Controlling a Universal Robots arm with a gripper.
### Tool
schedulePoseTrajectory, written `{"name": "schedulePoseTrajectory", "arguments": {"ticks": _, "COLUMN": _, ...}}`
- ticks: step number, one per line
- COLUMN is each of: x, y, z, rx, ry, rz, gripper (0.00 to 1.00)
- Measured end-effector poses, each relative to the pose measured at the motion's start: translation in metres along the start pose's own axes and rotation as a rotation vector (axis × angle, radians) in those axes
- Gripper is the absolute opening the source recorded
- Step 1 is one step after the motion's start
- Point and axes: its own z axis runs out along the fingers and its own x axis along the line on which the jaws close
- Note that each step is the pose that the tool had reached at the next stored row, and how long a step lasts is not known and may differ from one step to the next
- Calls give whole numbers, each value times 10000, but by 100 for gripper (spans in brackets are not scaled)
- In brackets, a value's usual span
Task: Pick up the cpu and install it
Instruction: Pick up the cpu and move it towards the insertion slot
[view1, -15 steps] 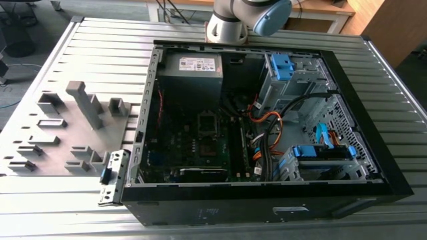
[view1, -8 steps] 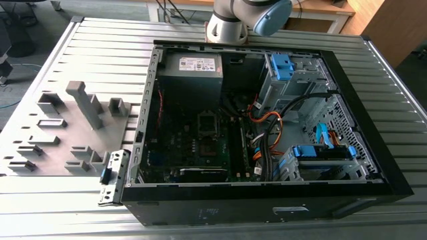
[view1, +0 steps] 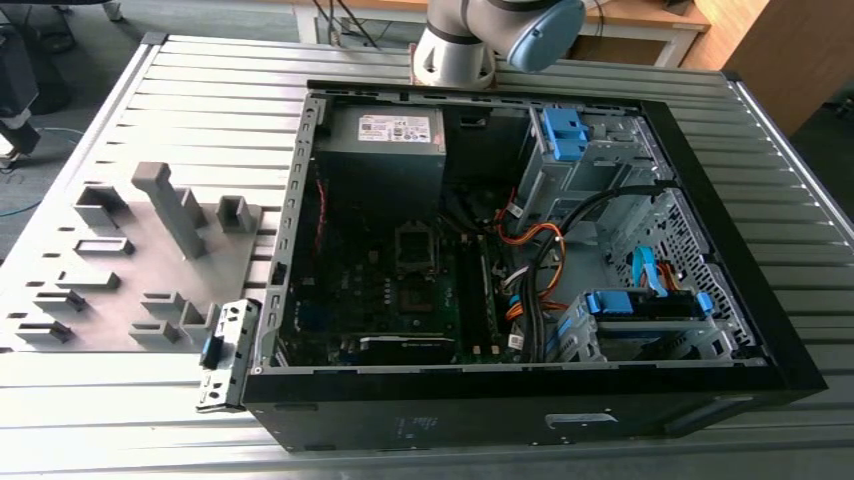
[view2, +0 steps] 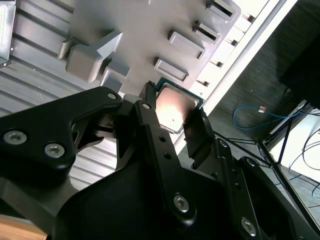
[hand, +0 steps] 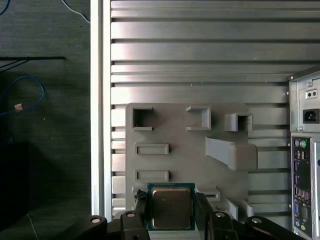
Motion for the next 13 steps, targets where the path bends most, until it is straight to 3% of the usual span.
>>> {"name": "schedulePoseTrajectory", "arguments": {"ticks": 13, "x": -239, "y": 7, "z": 5, "rx": 1, "ry": 1, "rz": 0, "gripper": 47}}
